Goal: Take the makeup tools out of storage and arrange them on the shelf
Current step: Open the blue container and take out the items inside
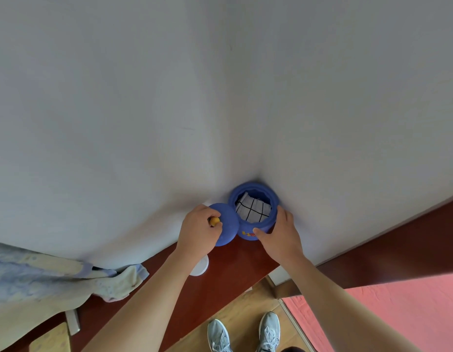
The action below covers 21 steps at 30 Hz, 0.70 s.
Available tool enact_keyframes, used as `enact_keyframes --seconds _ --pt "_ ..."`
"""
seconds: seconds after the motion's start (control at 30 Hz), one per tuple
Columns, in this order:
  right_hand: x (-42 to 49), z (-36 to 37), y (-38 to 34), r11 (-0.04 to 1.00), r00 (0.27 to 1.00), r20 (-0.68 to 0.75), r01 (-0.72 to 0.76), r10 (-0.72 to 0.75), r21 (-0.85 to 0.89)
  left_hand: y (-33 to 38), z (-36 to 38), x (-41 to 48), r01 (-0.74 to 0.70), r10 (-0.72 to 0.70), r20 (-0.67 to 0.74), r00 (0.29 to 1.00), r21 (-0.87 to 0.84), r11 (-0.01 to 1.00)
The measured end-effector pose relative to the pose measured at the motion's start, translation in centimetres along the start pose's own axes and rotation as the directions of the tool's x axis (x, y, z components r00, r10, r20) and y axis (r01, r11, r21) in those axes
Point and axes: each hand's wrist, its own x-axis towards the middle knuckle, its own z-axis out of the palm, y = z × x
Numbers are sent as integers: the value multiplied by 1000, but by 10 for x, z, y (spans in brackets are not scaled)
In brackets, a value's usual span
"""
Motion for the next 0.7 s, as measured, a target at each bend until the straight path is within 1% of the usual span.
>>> enact_keyframes --seconds 0.17,0.33,0.7 --pt "1 -1 0 1000 1000 15 -2 2 -4 22 -1 16 -70 71 13 997 -25 997" --pt "2 -2 2 1000 1000 20 6 -6 -8 42 6 35 -109 110 35 993 -39 993" --pt "1 -5 1 999 1000 13 10 -10 42 60 30 63 -206 201 131 971 33 978"
